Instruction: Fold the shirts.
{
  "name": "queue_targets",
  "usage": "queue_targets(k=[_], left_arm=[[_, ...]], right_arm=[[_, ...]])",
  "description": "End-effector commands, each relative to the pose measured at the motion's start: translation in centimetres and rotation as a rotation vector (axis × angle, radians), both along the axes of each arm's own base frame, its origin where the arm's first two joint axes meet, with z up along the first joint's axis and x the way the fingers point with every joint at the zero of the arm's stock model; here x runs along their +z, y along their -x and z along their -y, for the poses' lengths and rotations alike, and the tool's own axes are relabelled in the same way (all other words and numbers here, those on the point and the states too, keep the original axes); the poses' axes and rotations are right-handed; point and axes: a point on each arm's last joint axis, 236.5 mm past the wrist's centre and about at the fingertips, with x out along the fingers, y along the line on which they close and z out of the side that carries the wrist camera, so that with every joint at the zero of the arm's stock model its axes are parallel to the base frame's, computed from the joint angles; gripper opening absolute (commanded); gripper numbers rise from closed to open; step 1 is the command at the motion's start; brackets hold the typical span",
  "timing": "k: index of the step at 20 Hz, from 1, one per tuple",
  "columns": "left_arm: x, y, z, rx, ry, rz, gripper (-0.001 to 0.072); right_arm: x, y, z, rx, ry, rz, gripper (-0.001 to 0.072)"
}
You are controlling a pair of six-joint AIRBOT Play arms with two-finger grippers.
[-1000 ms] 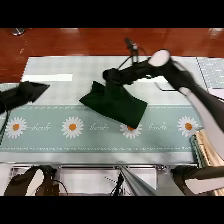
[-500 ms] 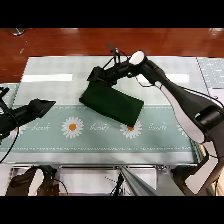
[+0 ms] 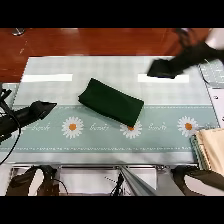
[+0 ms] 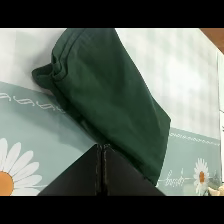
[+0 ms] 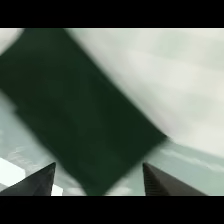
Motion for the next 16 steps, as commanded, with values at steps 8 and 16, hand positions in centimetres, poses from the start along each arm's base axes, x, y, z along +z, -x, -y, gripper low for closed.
queue_targets(k=[8, 16], left_arm=[[0.1, -0.3, -0.3, 0.008, -0.016, 0.018, 0.0023], [0.1, -0.3, -0.3, 0.007, -0.015, 0.017, 0.0023]], right_arm=[[-16.9, 9.5, 0.2, -0.594, -0.423, -0.187, 0.0621], [-20.1, 7.1, -5.1, -0.354, -0.489, -0.435, 0.0621]])
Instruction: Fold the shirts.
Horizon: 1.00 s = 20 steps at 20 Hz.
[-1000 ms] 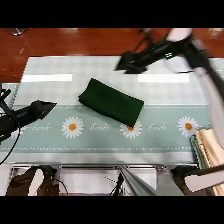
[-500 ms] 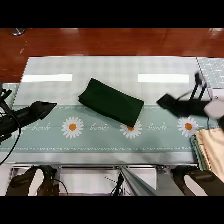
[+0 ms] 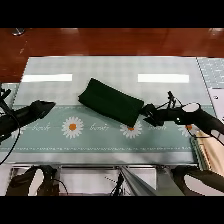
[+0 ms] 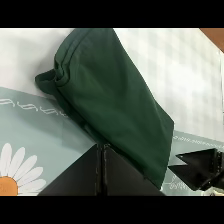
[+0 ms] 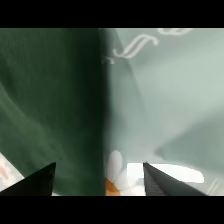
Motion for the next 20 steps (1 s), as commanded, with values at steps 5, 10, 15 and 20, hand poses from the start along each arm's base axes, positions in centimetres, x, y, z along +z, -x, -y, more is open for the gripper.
queue_targets(k=[5, 10, 15, 20], left_arm=[[0.0, 0.0, 0.0, 0.001, -0.001, 0.001, 0.0023], [0.0, 0.0, 0.0, 0.0, -0.001, 0.001, 0.0023], [0.3, 0.2, 0.5, -0.001, 0.045, -0.014, 0.0023], [0.3, 0.8, 1.2, -0.032, 0.058, -0.029, 0.0023]], right_arm=[[-0.6, -2.7, -4.2, 0.137, -0.104, -0.051, 0.0603], [4.9, -5.6, -8.3, 0.35, -0.129, 0.134, 0.0019], [18.3, -12.0, -4.3, 0.374, 0.023, 0.365, 0.0019], [30.9, -13.3, 4.0, 0.263, 0.119, 0.527, 0.0019]])
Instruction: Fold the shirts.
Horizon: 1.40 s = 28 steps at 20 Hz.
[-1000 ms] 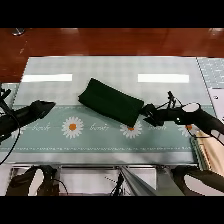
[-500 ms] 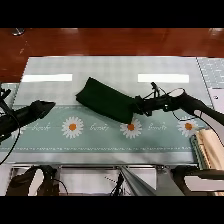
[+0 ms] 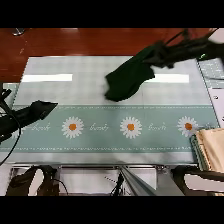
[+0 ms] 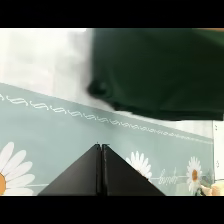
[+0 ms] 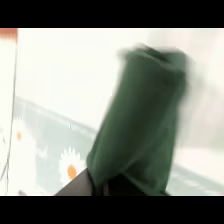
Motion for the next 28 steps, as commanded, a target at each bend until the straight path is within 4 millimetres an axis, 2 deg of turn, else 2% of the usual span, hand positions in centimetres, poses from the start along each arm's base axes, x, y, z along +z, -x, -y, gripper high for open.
queue_targets(k=[1, 4, 6, 10, 13, 15, 17, 20, 21, 25, 26, 27, 28], left_arm=[[0.0, 0.3, 0.3, -0.012, 0.012, -0.007, 0.0024], [0.0, 0.3, 0.3, -0.013, 0.01, -0.005, 0.0023], [0.0, 0.3, 0.3, -0.014, 0.009, -0.005, 0.0023], [0.1, 0.4, 0.9, -0.051, -0.013, 0.015, 0.0023], [0.1, 0.8, 2.1, -0.091, -0.014, 0.017, 0.0023], [0.2, 0.8, 2.7, -0.108, -0.019, 0.028, 0.0023], [0.3, 0.7, 3.3, -0.118, -0.026, 0.044, 0.0024], [0.6, 0.5, 4.2, -0.132, -0.036, 0.07, 0.0023], [0.7, 0.3, 4.5, -0.134, -0.039, 0.079, 0.0023], [1.1, -0.2, 5.1, -0.128, -0.047, 0.113, 0.0023], [1.2, -0.2, 5.3, -0.128, -0.044, 0.115, 0.0023], [1.3, -0.3, 5.4, -0.127, -0.047, 0.123, 0.0023], [1.4, -0.4, 5.5, -0.123, -0.049, 0.131, 0.0023]], right_arm=[[6.7, 1.0, 7.4, -0.122, 0.082, 0.048, 0.0018], [8.2, 3.8, 14.7, -0.252, 0.141, -0.01, 0.0019], [8.3, 6.8, 19.2, -0.344, 0.182, -0.071, 0.0019], [9.0, 12.8, 26.4, -0.546, 0.251, -0.157, 0.0019], [9.7, 16.9, 30.4, -0.748, 0.333, -0.168, 0.0018], [8.5, 20.5, 32.1, -0.865, 0.405, -0.23, 0.0018], [6.4, 24.8, 33.4, -0.988, 0.474, -0.331, 0.0018], [3.7, 33.0, 36.0, -1.182, 0.652, -0.521, 0.0019], [3.2, 35.2, 36.4, -1.246, 0.68, -0.58, 0.0019], [0.9, 40.8, 35.1, -1.375, 0.749, -0.72, 0.0023], [0.1, 42.3, 34.9, -1.423, 0.767, -0.774, 0.0127], [-0.7, 42.7, 34.8, -1.425, 0.763, -0.807, 0.046], [-1.1, 42.4, 35.0, -1.411, 0.757, -0.812, 0.0624]])
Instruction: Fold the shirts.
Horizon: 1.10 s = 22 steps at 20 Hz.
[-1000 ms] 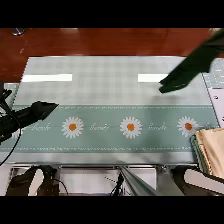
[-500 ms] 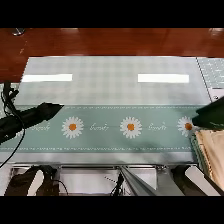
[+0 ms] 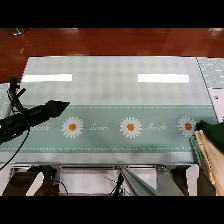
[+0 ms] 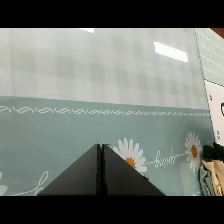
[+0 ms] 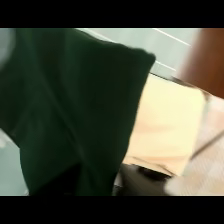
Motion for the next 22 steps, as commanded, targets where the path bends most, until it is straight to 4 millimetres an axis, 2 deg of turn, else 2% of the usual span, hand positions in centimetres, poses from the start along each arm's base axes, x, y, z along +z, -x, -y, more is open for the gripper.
queue_targets(k=[1, 3, 4, 5, 6, 7, 8, 9, 10, 11, 12, 13, 14, 15, 16, 18, 19, 20, 22], left_arm=[[0.4, -0.7, 0.2, 0.021, -0.005, 0.031, 0.0023], [0.3, -1.6, -0.3, 0.059, 0.001, 0.028, 0.0023], [0.5, -2.3, -0.6, 0.078, 0.008, 0.022, 0.0024], [1.2, -3.0, -0.7, 0.076, 0.009, 0.025, 0.0023], [2.6, -4.0, -0.7, 0.071, 0.01, 0.039, 0.0023], [4.5, -5.1, -0.5, 0.06, 0.011, 0.066, 0.0023], [6.9, -6.4, -0.1, 0.034, 0.013, 0.095, 0.0023], [9.2, -7.4, 0.5, -0.004, 0.015, 0.12, 0.0023], [11.5, -8.4, 1.3, -0.046, 0.014, 0.148, 0.0023], [13.2, -9.2, 2.4, -0.088, 0.014, 0.17, 0.0022], [14.0, -9.6, 3.8, -0.134, 0.006, 0.181, 0.0022], [13.6, -9.6, 5.2, -0.187, -0.031, 0.178, 0.0022], [11.9, -9.2, 6.8, -0.244, -0.099, 0.164, 0.0022], [9.2, -8.6, 7.8, -0.289, -0.184, 0.125, 0.0022], [5.4, -8.0, 8.0, -0.297, -0.281, 0.036, 0.0022], [-2.3, -7.0, 5.7, -0.268, -0.509, -0.132, 0.0022], [-5.2, -6.6, 4.1, -0.25, -0.595, -0.195, 0.0023], [-6.7, -6.6, 2.8, -0.247, -0.646, -0.231, 0.0024], [-7.1, -7.3, 1.1, -0.211, -0.651, -0.262, 0.0023]], right_arm=[[-1.7, 2.4, 0.4, -0.068, 0.007, -0.092, 0.0623], [-1.8, 0.7, 1.8, 0.001, 0.009, -0.099, 0.0621], [-1.4, -0.8, 2.7, 0.044, 0.024, -0.09, 0.0619], [-0.7, -3.3, 3.6, 0.113, 0.048, -0.052, 0.0616], [0.2, -6.3, 4.3, 0.192, 0.071, 0.0, 0.0573], [1.4, -10.0, 4.4, 0.282, 0.092, 0.078, 0.0435], [3.0, -15.0, 3.7, 0.395, 0.111, 0.203, 0.0313], [4.6, -20.4, 1.5, 0.524, 0.1, 0.355, 0.022], [5.7, -24.9, -2.1, 0.668, 0.054, 0.49, 0.0077], [6.3, -28.6, -6.6, 0.829, -0.005, 0.591, 0.0019], [5.8, -30.8, -10.7, 0.947, -0.065, 0.624, 0.0019], [4.0, -32.2, -14.7, 1.061, -0.108, 0.591, 0.002], [1.6, -32.7, -17.8, 1.16, -0.127, 0.518, 0.002], [-1.7, -32.8, -20.6, 1.259, -0.12, 0.411, 0.0019], [-5.5, -32.2, -22.3, 1.303, -0.109, 0.292, 0.002], [-12.9, -30.8, -23.8, 1.321, -0.115, 0.104, 0.0019], [-15.5, -30.3, -24.1, 1.333, -0.133, 0.051, 0.0019], [-16.9, -30.3, -24.1, 1.321, -0.153, 0.022, 0.002], [-17.5, -31.1, -24.4, 1.287, -0.174, 0.038, 0.002]])
